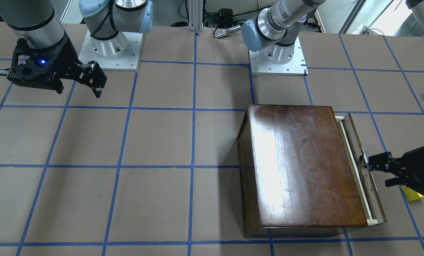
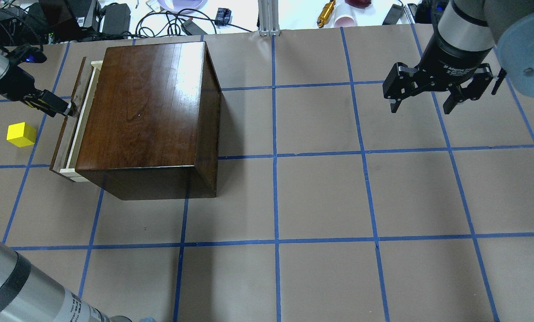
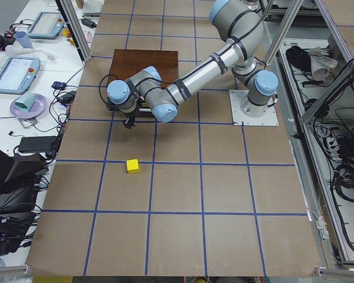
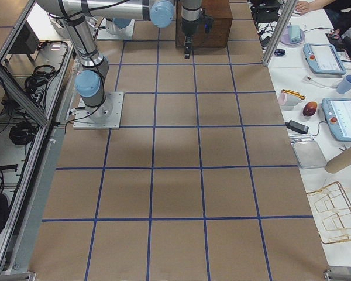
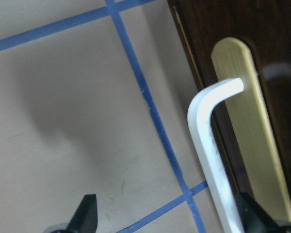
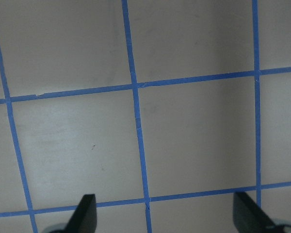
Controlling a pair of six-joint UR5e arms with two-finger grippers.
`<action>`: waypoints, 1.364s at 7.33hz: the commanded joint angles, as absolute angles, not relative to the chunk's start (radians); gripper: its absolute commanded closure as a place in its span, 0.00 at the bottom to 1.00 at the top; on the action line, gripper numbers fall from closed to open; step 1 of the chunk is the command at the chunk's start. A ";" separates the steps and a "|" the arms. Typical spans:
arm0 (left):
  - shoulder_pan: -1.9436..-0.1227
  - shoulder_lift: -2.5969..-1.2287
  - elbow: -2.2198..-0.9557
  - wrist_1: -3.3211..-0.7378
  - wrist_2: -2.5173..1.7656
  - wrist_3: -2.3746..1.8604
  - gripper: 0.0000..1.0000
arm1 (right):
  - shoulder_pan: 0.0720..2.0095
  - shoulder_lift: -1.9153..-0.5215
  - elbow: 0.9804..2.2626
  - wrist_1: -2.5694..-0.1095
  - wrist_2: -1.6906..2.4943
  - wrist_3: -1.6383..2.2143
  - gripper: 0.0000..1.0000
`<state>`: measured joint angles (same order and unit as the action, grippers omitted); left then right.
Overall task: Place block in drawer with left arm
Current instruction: 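Pull the drawer open toward the yellow cube with the left gripper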
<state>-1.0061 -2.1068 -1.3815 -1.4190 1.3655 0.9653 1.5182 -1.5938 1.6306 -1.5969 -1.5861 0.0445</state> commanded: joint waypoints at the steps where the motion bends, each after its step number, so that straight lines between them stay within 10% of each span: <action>1: -0.997 -2.121 -1.361 -1.420 1.381 0.980 0.00 | 1.519 -1.594 1.631 -1.597 -1.586 0.044 0.00; 10: -0.979 -2.138 -1.321 -1.419 1.411 1.023 0.00 | 1.519 -1.594 1.632 -1.597 -1.586 0.044 0.00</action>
